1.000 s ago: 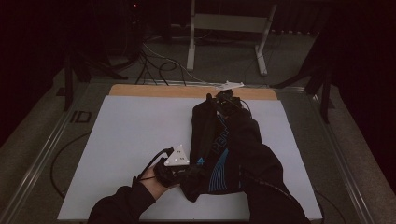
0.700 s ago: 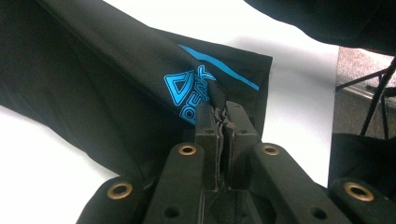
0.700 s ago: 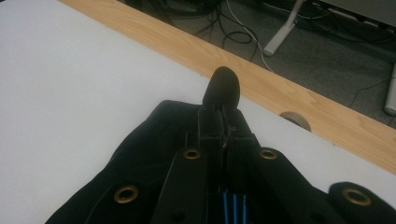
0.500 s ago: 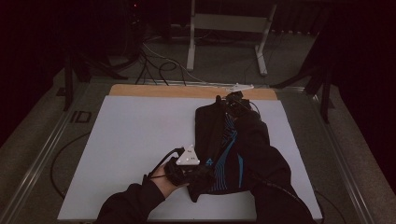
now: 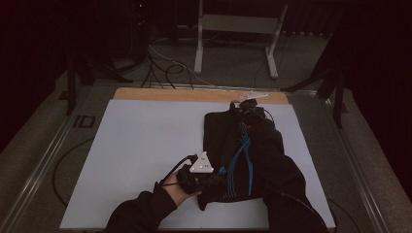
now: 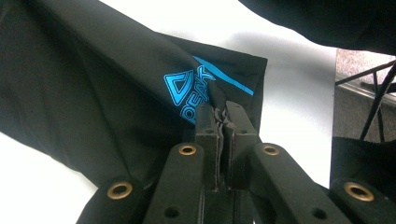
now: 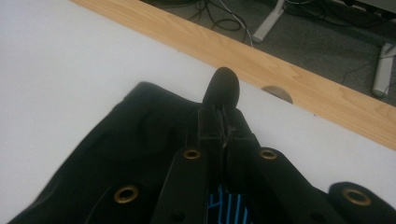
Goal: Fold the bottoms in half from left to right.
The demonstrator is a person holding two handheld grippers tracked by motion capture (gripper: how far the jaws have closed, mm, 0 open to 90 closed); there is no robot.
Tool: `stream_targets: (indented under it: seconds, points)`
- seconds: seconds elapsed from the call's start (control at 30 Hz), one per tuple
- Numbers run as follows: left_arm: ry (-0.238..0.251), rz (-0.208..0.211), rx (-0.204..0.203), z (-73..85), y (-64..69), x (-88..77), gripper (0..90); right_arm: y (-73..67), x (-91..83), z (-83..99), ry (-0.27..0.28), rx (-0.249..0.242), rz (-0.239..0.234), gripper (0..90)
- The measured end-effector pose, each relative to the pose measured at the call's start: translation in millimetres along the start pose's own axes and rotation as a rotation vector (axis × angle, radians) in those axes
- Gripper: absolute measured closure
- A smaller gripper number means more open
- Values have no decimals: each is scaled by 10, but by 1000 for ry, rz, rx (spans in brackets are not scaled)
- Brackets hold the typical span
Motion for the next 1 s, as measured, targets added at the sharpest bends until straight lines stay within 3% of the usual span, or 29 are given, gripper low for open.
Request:
stream_targets:
  seconds: [0.4,0.63,1.0]
  points:
    - [-20,21,3,-34,45,277,866,126,62,172,-21,22,12,883]
    - [-19,28,4,-88,62,427,866,254,86,218,-35,18,47,883]
    - [-55,40,-18,-88,52,649,860,328,230,337,-57,29,36,881]
Point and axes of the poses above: each handheld gripper's, and its own axes: x roughly forward along the jaws, z roughly out of its underside, y roughly to its right, the point moved 4 cm from there along x, roughly forward along the jaws, and after that the axes turned 2 degrees about -y, right-handed, at the moved point
